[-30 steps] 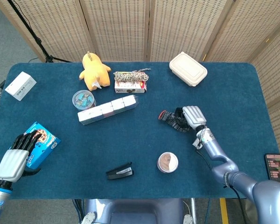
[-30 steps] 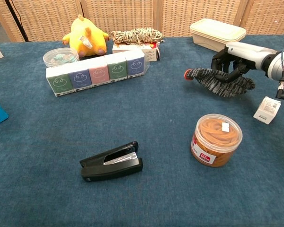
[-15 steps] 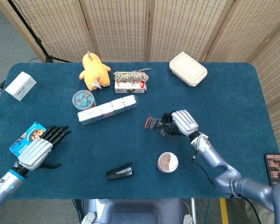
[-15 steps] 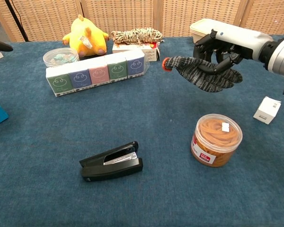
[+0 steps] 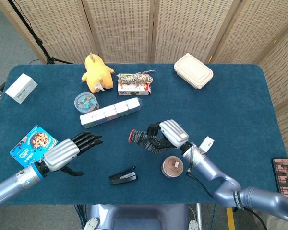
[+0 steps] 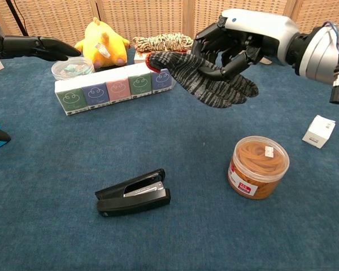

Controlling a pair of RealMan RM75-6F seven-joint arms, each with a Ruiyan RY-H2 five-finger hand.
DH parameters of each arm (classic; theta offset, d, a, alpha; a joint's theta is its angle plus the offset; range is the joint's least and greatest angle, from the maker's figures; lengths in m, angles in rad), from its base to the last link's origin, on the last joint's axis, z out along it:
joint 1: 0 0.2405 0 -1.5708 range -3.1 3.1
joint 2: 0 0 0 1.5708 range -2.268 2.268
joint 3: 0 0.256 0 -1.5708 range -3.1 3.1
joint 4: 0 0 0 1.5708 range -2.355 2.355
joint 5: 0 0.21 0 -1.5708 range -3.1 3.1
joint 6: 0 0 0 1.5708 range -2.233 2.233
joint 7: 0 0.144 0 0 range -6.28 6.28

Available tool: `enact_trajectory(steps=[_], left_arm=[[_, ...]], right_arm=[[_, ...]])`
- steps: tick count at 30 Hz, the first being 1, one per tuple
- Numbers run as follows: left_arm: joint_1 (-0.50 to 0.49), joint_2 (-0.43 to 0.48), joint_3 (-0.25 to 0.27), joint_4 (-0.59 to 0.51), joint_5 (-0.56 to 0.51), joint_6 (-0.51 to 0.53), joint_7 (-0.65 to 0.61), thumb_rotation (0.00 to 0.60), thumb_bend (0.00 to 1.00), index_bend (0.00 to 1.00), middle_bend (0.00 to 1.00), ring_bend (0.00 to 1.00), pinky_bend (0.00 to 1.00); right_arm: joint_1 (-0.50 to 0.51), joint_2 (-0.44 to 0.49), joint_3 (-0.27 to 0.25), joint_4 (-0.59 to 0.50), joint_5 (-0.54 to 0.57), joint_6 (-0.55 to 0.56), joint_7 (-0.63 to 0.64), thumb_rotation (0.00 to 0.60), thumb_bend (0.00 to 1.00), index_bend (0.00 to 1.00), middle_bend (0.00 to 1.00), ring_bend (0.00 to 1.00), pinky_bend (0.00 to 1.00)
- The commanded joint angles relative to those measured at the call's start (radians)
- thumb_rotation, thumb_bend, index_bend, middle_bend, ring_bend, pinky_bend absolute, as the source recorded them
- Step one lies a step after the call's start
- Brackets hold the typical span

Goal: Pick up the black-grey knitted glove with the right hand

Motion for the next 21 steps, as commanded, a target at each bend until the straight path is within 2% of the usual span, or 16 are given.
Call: enact_trajectory(steps=[1, 6, 11, 21], left_arm=[[-0.037, 0.039, 0.001, -0.053, -0.016, -0.043, 0.008, 0.6, 0.09, 0.0, 0.0, 0.0, 0.0], [-0.068, 0.09, -0.002, -0.12, -0.045, -0.089, 0.054, 0.6, 0.09, 0.0, 0.0, 0.0, 0.0], [-0.102, 0.136, -0.009, -0.167, -0.081, -0.134, 0.051, 0.6, 0.09, 0.0, 0.0, 0.0, 0.0], [-0.147, 0.138, -0.018, -0.192, -0.114, -0.181, 0.057, 0.6, 0.09, 0.0, 0.0, 0.0, 0.0]], right_arm=[[0.003, -0.013, 0.006, -0.006, 0.009, 0.005, -0.014, 0.6, 0.58, 0.6, 0.59, 0.53, 0.67], [-0.002, -0.021, 0.008, -0.018, 0.016, 0.016, -0.013, 0.6, 0.58, 0.6, 0.59, 0.53, 0.67], [-0.025, -0.004, 0.008, -0.062, -0.001, 0.047, 0.061, 0.6, 0.58, 0.6, 0.59, 0.53, 0.67], [-0.039, -0.027, -0.008, -0.059, -0.021, 0.064, 0.138, 0.6, 0.58, 0.6, 0.59, 0.53, 0.67]])
